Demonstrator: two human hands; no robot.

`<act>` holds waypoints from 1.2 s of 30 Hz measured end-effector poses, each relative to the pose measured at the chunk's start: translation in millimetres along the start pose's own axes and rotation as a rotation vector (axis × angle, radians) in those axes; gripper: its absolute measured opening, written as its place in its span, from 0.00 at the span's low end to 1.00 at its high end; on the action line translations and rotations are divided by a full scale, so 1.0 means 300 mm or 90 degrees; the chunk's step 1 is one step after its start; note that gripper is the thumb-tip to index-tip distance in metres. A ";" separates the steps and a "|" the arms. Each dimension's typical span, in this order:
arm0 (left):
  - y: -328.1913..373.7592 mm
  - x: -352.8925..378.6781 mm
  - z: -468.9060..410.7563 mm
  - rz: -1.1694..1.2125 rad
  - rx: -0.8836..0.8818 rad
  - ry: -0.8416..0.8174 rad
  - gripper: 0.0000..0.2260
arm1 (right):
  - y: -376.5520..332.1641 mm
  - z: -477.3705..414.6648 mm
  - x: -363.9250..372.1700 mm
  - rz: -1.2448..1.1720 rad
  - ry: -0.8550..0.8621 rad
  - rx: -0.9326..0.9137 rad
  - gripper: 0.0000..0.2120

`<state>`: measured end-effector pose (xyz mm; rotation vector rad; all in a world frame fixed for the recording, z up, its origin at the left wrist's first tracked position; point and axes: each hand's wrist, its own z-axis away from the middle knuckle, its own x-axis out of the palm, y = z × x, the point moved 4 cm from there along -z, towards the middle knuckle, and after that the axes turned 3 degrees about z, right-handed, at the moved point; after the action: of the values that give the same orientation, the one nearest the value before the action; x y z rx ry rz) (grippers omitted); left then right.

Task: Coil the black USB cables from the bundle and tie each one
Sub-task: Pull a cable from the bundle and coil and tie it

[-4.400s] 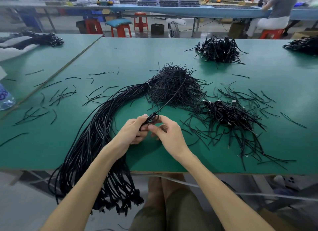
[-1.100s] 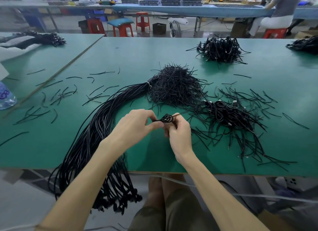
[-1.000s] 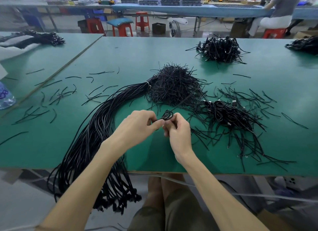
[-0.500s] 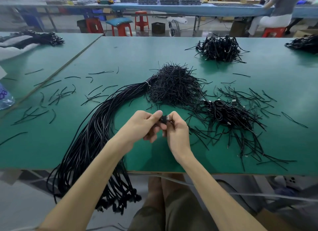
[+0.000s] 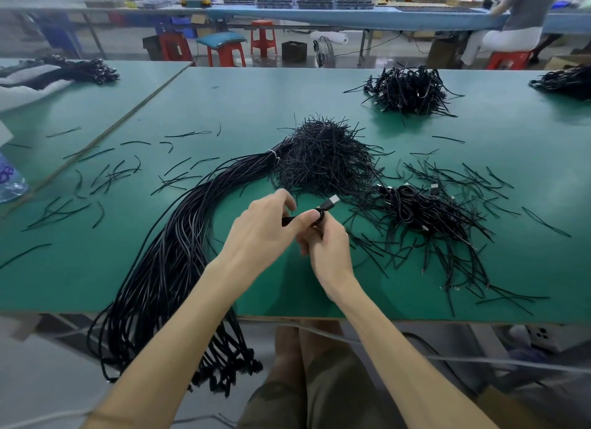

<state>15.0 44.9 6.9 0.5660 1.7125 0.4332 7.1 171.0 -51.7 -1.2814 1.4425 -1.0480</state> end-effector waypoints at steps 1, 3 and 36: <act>-0.001 0.002 -0.003 -0.031 -0.006 0.001 0.22 | -0.006 0.002 0.001 0.003 -0.006 -0.003 0.14; 0.003 0.001 -0.005 -0.077 -0.014 0.020 0.24 | -0.012 0.003 0.001 0.001 -0.020 -0.001 0.15; -0.055 -0.061 -0.054 -0.025 0.095 -0.197 0.11 | 0.018 -0.010 0.006 -0.074 -0.099 0.029 0.14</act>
<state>-0.2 21.1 15.4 0.6688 1.4623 0.1786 2.8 169.7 -56.5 -1.3953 1.2334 -1.0271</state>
